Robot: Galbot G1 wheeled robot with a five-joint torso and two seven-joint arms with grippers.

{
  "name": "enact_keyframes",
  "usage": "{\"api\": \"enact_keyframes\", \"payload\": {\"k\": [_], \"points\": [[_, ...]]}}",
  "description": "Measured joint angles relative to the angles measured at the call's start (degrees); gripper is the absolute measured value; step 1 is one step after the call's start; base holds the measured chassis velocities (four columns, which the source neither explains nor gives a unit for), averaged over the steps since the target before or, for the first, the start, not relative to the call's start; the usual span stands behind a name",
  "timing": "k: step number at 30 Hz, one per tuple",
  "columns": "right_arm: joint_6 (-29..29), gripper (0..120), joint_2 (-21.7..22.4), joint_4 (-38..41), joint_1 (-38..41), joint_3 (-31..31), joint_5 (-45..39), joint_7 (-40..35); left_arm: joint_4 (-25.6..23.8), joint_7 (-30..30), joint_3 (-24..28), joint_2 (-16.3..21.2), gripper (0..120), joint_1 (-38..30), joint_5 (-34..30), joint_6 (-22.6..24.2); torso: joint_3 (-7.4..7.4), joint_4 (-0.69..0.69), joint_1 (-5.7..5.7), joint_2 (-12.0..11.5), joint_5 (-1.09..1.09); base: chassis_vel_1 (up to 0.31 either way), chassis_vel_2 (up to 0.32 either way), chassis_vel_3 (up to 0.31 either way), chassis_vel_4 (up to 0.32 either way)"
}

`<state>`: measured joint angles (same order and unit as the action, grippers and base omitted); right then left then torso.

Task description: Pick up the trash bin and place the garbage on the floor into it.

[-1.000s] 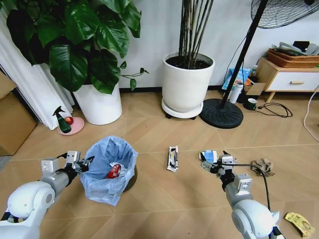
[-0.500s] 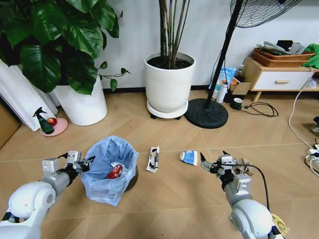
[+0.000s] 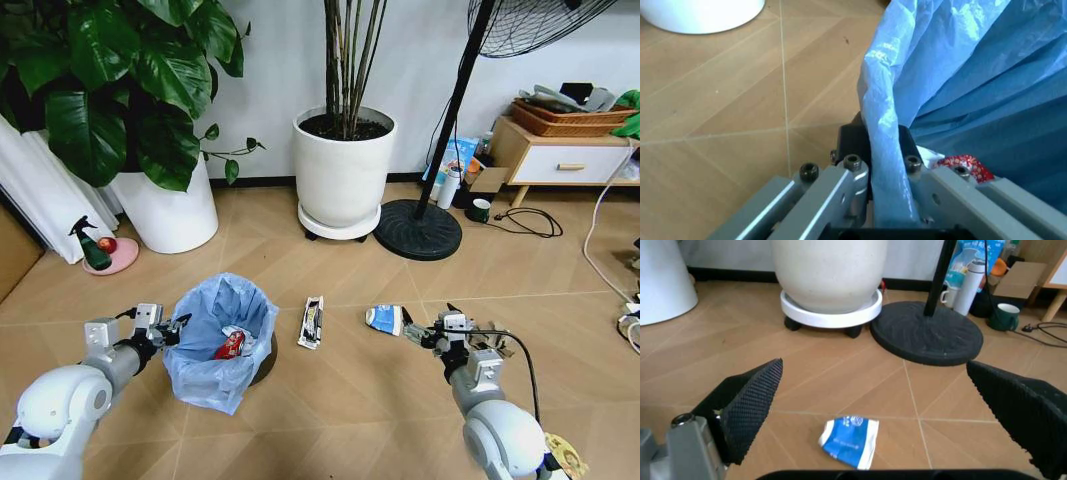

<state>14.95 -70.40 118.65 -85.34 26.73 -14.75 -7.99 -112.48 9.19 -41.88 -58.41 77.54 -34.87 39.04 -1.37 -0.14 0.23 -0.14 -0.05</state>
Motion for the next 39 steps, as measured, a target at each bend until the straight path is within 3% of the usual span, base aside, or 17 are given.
{"api": "enact_keyframes", "payload": {"k": [13,18,26,39], "points": [[0.1,100,-0.3,-4.4,1.5,-0.1,-0.6,-0.4,-0.3,-0.1,0.1,0.0,0,0.3,0.0,0.0,-0.01,0.00,0.02,0.0,-0.02,-0.109,0.118,0.107,-0.114],[0.1,100,-0.4,-16.5,7.0,0.1,-4.0,-0.8,-0.6,-0.1,-0.2,0.0,0,0.7,0.0,0.0,0.01,0.01,0.00,0.0,-0.01,0.000,0.000,0.000,0.000],[2.6,100,0.2,-28.2,15.6,-1.3,-9.0,4.8,-1.0,-0.3,-0.3,0.3,0,0.9,-0.2,0.1,0.00,0.01,0.00,0.0,0.00,0.000,0.000,0.000,0.000],[2.7,100,0.0,-45.0,26.1,-3.8,-7.0,11.8,-0.8,-0.3,0.6,0.8,0,0.0,-0.4,0.2,0.00,0.01,0.00,0.0,-0.01,0.000,0.000,0.000,0.000]]}}
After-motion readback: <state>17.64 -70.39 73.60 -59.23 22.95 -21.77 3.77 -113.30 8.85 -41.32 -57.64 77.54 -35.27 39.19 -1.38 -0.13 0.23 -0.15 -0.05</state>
